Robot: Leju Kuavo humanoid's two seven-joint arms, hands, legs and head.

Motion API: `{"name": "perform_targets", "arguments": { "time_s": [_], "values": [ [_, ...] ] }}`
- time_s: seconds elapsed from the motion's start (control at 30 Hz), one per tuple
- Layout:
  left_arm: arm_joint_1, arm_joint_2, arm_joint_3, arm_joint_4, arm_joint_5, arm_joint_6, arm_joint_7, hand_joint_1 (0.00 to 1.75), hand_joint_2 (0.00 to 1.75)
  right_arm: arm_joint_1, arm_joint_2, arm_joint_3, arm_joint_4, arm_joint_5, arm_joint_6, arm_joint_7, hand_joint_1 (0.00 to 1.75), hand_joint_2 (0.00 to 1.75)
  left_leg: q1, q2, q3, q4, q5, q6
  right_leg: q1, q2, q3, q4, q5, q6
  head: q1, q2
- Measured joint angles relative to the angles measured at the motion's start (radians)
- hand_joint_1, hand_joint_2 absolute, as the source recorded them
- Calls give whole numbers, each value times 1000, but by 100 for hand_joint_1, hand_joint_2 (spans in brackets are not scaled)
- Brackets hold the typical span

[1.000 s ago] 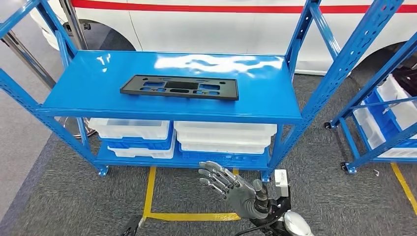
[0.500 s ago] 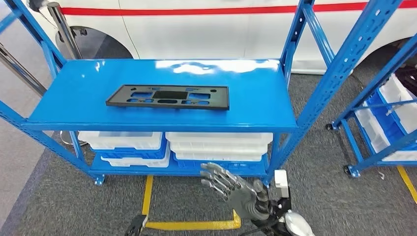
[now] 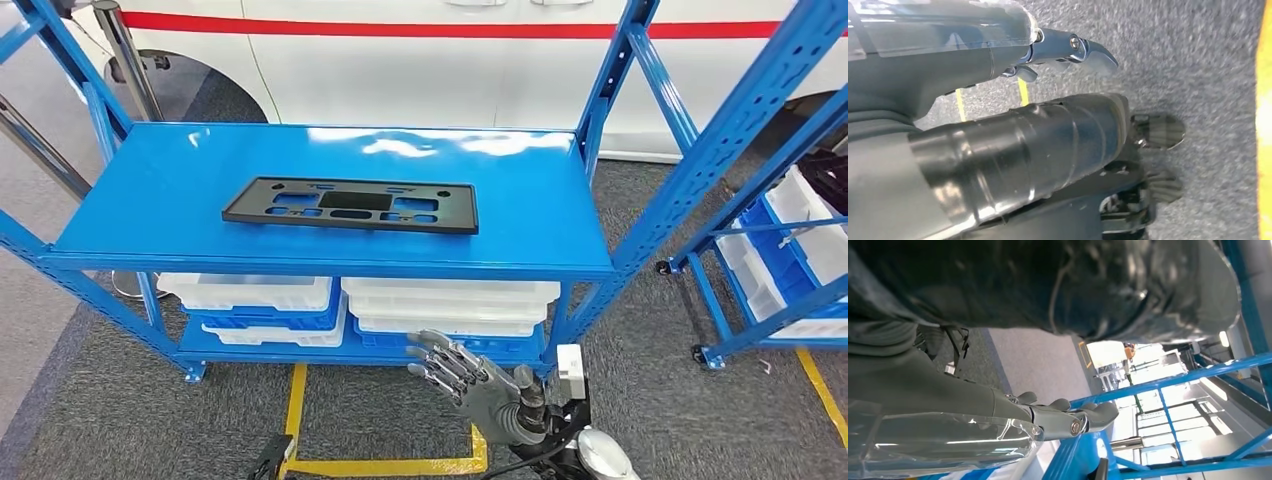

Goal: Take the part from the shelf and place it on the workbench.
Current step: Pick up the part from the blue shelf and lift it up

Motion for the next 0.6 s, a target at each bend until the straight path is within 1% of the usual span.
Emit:
{"name": "perform_targets", "arguments": {
  "time_s": [0.07, 0.1, 0.13, 0.17, 0.2, 0.23, 0.27, 0.3, 0.33, 0.37, 0.43, 0.47, 0.5, 0.53, 0.57, 0.6],
  "values": [
    [0, 0, 0, 0, 0, 0, -1, 0, 0, 1, 0, 0, 2, 0, 1, 0, 0, 0, -3, 1, 0, 0, -2, 5, -1, -1, -64, 131, -63, 4, 0, 0],
    [0, 0, 0, 0, 0, -1, -1, 0, 0, 2, 0, 0, 3, 0, 1, 0, 0, 0, -4, 1, -1, 1, -4, 7, -2, -1, -93, 185, -79, 6, 0, 0],
    [1, 0, 0, 0, 0, -1, -1, 0, 0, 2, 0, 0, 5, 0, 1, 0, 0, 0, -5, 0, 0, 2, -6, 8, -2, -2, -107, 206, -75, 6, 0, 0],
    [2, 0, 0, 0, 0, -1, -1, 0, 0, 3, 0, 0, 6, 0, 1, 0, 0, 0, -6, 0, 1, 3, -9, 8, -2, -2, -100, 187, -51, 5, 0, 0],
    [2, 0, 0, 0, 0, -1, -1, 0, 0, 2, 0, 0, 7, 0, 2, 0, 0, 0, -7, -1, 4, 5, -13, 7, -2, -2, -75, 132, -15, 2, 0, 0],
    [1, 0, 0, 0, 0, -1, -2, 0, 0, 2, 0, 0, 7, 1, 2, 0, 0, 0, -7, -2, 8, 6, -16, 5, -1, -2, -39, 58, 19, -2, 0, 0],
    [1, 0, 0, 0, -1, -2, -2, 0, 0, 1, -1, 0, 7, 1, 3, 0, 0, 0, -9, -2, 11, 8, -21, 1, 1, -3, -8, -7, 41, -7, 0, 0],
    [1, 0, 0, 0, -2, -2, -2, 0, 0, 1, -1, 0, 7, 1, 5, 0, 0, 0, -11, -3, 12, 10, -25, -3, 3, -4, 14, -51, 51, -11, 0, 0],
    [0, -1, 0, 0, -2, -2, -2, 0, 0, 0, -1, 0, 7, 1, 7, -1, 0, 0, -12, -3, 13, 10, -28, -8, 5, -4, 23, -72, 50, -16, 0, 0],
    [0, -1, 0, 0, -3, -2, -3, 0, 0, 1, -1, 0, 7, 2, 10, -1, 0, 0, -12, -3, 14, 10, -30, -14, 8, -3, 24, -74, 48, -19, 0, 0],
    [0, -1, 0, 0, -3, -2, -4, 0, 0, 1, -1, 0, 7, 2, 13, -2, 0, 0, -12, -2, 15, 14, -37, -25, 4, -1, 32, -80, 47, -28, 0, 0],
    [-1, 0, 0, 0, -3, -3, -5, 0, 0, 1, -1, 0, 7, 2, 14, -2, 0, 0, -11, -2, 7, 35, -48, -30, 1, -1, 39, -85, 47, -33, -2, 0],
    [-1, 0, 0, 0, -4, -3, -5, 0, 0, 0, -1, 0, 7, 2, 15, -2, 0, 0, -10, -3, -12, 75, -67, -35, -3, -2, 46, -89, 46, -39, -3, 0],
    [-1, 0, 0, 0, -4, -3, -5, 0, 0, 0, -1, 0, 7, 2, 15, -2, 0, 0, -7, -3, -44, 136, -93, -40, -3, -3, 52, -90, 42, -43, -4, 0],
    [0, 0, 0, 0, -4, -3, -5, 0, 0, 0, -1, 0, 7, 2, 15, -2, 0, 0, -5, -3, -86, 207, -120, -43, -3, -4, 56, -90, 37, -46, -5, 0],
    [2, 0, 0, 0, -4, -3, -5, 0, 0, 1, -1, 0, 8, 2, 15, -2, 0, 0, -2, -3, -126, 269, -136, -46, -3, -4, 61, -90, 32, -47, -4, 0]
  ]
}}
